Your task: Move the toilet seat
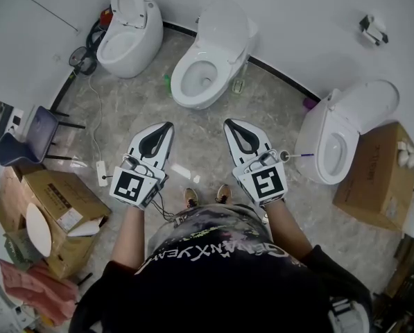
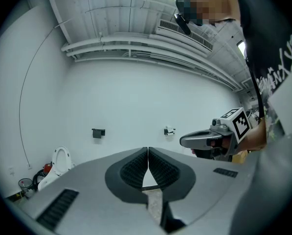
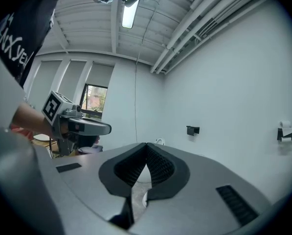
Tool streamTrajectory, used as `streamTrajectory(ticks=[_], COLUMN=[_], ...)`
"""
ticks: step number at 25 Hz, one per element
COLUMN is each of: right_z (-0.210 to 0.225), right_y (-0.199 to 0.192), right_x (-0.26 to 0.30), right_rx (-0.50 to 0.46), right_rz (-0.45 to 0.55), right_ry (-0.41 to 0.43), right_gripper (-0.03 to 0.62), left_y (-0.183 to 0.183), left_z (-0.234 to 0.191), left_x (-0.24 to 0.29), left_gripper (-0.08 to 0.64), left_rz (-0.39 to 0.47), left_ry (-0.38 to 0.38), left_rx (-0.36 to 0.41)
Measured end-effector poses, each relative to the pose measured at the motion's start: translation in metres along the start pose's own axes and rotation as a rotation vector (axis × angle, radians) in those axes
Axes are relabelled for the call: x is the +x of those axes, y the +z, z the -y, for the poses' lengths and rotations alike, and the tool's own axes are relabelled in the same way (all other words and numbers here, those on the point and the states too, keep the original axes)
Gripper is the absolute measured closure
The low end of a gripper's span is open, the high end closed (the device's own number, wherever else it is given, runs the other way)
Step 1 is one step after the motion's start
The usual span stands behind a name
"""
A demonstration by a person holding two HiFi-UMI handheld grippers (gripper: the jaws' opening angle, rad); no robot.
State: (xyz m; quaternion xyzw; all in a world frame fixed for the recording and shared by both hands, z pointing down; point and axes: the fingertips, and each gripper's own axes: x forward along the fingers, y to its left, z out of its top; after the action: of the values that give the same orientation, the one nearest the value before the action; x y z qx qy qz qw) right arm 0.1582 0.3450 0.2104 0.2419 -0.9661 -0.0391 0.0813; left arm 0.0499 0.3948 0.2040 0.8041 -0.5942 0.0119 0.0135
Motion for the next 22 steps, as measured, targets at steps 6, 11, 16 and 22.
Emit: streamTrajectory(ticks=[6, 11, 16, 22], right_z=[0.001, 0.001, 0.001, -0.002], right_y=[0.004, 0.001, 0.002, 0.0], right_x=[0.003, 0.002, 0.003, 0.0], right_rx=[-0.001, 0.012, 0.005, 0.013], right_rz=[0.052, -0.016, 0.009, -0.006], right_ry=[0.006, 0.006, 0.015, 0.027], right_gripper=[0.589, 0.588, 0.581, 0.569], left_y=[-0.001, -0.01, -0.005, -0.004], left_z=[0.0, -0.003, 0.0, 0.004], left_x=[0.003, 0.002, 0.005, 0.004], left_gripper=[0.535, 0.535, 0.534, 0.532], left_rz=[-0.005, -0.022, -0.002, 0.007], left_ry=[0.001, -0.007, -0.013, -0.032], left_rx=[0.0, 0.024, -0.009, -0.003])
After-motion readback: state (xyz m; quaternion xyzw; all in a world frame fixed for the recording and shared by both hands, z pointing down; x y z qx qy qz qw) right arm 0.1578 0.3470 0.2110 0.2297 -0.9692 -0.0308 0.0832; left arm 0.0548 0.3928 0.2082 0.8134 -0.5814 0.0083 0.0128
